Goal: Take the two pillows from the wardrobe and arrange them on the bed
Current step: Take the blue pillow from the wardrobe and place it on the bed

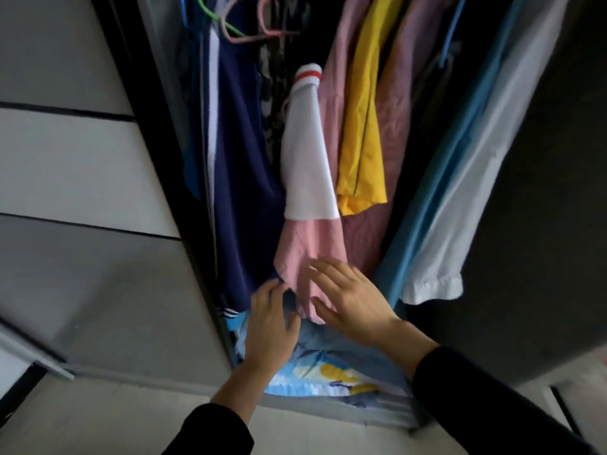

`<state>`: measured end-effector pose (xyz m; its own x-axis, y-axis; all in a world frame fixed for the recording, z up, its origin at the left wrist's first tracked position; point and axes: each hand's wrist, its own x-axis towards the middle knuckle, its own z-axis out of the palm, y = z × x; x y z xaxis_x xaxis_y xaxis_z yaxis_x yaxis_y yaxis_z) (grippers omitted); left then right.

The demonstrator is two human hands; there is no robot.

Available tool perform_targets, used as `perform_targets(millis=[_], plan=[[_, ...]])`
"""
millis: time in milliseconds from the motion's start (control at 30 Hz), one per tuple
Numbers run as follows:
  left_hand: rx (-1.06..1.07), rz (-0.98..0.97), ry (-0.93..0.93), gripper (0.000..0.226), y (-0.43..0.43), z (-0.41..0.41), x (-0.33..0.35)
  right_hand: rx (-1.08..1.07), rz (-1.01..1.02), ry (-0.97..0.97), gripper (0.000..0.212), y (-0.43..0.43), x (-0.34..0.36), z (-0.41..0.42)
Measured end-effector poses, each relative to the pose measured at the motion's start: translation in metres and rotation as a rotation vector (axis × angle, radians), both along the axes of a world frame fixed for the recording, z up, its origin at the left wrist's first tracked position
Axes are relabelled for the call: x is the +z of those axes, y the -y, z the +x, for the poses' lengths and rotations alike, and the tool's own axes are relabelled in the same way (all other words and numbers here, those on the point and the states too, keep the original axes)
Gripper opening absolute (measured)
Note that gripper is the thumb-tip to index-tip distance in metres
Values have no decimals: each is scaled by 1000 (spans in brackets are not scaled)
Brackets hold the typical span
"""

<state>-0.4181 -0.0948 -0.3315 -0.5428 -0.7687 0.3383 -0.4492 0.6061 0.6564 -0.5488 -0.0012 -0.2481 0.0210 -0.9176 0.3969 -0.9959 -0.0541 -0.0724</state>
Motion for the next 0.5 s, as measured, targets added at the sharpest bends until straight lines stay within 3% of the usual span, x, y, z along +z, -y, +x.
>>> perform_targets(millis=[100,267,500], plan=[[-115,31,78,30,-39,-17,-52,-109,55,89,44,-48,-54,-20],[-193,146,221,23,-82,-53,-147,-289,194,171,46,-112,-157,-59],[-206,189,354,22,-50,-118,-310,-454,329,191,48,-122,-348,-129]])
